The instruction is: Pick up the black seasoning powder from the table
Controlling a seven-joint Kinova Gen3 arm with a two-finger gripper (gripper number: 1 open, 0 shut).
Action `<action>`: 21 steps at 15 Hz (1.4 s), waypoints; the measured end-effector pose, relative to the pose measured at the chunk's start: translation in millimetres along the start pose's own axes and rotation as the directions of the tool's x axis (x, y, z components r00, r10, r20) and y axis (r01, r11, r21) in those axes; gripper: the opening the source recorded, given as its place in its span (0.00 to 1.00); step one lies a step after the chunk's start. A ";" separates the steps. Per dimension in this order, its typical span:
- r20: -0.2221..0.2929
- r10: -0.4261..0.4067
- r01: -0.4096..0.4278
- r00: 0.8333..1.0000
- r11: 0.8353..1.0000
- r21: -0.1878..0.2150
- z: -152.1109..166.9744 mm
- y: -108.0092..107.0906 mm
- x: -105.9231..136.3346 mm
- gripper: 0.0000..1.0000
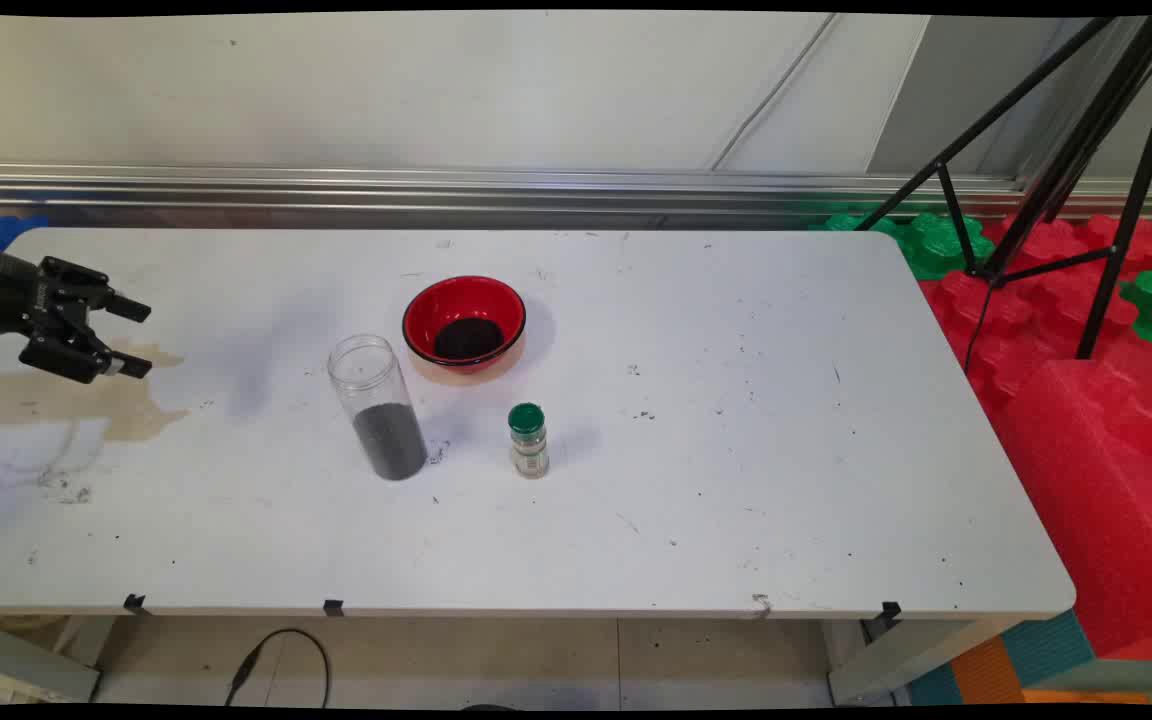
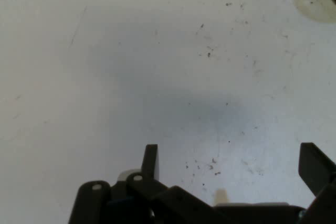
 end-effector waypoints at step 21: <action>-0.184 0.285 -0.318 0.941 0.928 -0.191 56.6 17.0 32.6 1.00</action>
